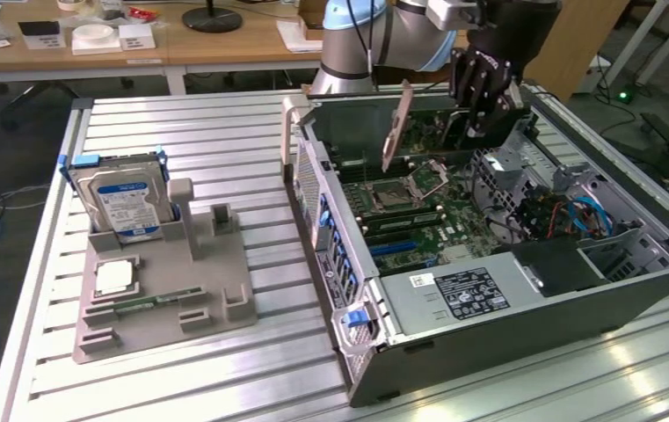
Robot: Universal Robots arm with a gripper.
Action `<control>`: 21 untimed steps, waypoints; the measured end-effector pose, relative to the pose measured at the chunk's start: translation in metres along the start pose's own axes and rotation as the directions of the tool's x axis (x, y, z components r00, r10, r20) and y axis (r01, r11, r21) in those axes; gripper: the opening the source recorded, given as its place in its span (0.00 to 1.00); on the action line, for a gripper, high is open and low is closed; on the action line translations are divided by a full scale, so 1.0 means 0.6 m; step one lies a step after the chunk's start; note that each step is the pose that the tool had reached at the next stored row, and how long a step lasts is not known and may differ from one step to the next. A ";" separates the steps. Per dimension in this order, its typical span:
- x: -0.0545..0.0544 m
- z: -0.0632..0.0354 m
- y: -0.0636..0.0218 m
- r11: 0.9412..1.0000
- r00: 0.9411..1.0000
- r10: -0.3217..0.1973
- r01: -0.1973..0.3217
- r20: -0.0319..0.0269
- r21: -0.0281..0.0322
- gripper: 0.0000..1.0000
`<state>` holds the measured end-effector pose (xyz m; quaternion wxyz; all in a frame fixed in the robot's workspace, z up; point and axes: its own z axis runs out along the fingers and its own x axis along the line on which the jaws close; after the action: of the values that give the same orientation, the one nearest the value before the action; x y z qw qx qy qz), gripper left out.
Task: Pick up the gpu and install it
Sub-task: 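Insert the gpu into the slot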
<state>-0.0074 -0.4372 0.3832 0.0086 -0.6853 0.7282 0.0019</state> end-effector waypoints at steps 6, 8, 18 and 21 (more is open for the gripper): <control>0.000 0.013 0.004 1.000 1.000 -0.004 0.004 -0.001 0.000 0.28; 0.000 0.017 0.006 1.000 1.000 -0.005 0.005 -0.001 0.002 0.28; 0.001 0.042 0.017 1.000 1.000 -0.007 0.007 -0.003 0.011 0.28; 0.002 0.048 0.028 1.000 1.000 -0.012 0.012 -0.003 0.011 0.28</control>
<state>-0.0237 -0.4368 0.3546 0.0114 -0.6896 0.7241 -0.0030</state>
